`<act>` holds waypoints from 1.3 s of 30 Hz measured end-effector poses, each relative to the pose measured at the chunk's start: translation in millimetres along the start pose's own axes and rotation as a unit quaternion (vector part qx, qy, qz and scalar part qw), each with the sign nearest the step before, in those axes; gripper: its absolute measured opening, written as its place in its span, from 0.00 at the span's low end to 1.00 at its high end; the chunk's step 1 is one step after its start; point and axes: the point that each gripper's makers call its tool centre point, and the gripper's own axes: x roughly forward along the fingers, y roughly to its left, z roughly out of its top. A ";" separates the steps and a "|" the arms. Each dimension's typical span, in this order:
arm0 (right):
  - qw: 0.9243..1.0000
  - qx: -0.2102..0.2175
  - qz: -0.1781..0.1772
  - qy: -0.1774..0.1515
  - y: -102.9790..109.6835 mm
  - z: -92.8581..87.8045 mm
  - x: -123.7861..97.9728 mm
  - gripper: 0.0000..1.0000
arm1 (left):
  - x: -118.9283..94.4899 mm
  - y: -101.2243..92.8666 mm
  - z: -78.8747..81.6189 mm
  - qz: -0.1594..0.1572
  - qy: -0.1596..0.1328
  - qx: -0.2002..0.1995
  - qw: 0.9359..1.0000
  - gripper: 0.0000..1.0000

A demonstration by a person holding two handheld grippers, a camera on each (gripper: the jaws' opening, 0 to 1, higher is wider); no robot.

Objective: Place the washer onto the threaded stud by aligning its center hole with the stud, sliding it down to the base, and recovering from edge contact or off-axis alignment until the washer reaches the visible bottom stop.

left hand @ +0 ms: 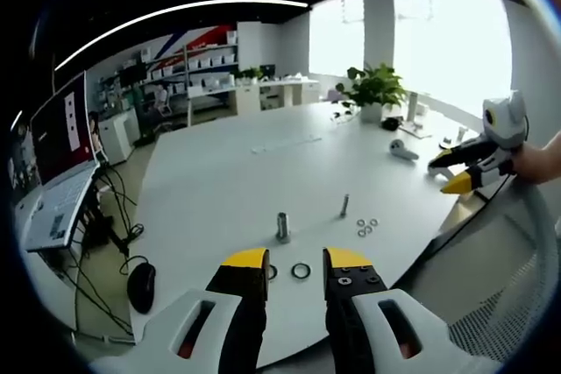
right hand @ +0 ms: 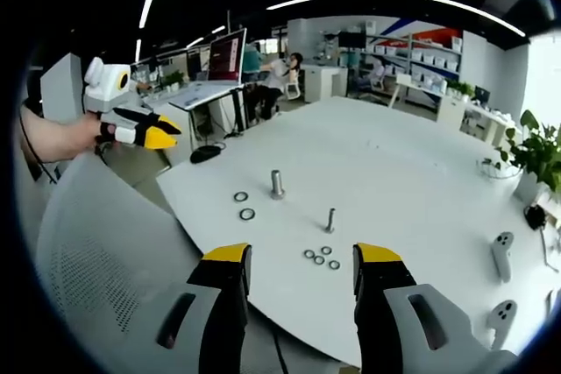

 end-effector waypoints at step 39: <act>1.000 0.004 0.002 0.002 1.9 -1.6 0.0 0.49 | 2.2 4.3 -14.8 0.011 0.035 0.007 0.999 0.25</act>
